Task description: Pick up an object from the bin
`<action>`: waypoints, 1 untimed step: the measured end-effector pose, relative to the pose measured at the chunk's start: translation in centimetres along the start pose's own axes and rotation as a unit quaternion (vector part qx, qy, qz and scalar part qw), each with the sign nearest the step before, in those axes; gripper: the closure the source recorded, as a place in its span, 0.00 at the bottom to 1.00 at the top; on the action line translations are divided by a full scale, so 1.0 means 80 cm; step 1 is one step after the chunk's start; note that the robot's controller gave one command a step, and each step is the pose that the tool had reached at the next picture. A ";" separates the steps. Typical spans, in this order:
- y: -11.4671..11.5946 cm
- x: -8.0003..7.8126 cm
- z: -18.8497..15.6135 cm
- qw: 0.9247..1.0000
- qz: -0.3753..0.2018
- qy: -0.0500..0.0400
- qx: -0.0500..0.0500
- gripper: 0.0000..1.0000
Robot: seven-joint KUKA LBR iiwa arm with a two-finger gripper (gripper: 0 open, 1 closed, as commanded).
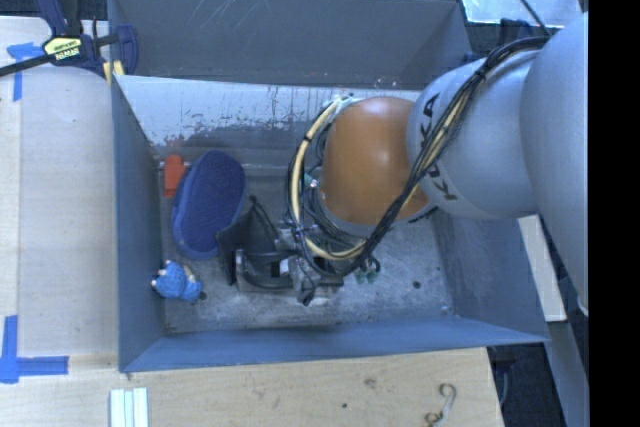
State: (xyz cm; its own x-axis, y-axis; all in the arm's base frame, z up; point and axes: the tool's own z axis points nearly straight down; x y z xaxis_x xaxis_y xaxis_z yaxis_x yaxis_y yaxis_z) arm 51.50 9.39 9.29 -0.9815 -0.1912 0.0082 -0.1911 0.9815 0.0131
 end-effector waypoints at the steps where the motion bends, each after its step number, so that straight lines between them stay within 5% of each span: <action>1: 0.000 0.000 -0.050 1.000 0.000 -0.005 0.007 1.00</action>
Offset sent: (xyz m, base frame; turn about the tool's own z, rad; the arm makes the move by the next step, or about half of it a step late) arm 0.0001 -0.0002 0.0391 0.0001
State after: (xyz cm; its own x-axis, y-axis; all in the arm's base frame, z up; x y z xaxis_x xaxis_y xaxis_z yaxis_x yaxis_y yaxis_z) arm 51.53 9.33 13.26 -0.9814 -0.1921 -0.0019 -0.1921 0.9814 0.0000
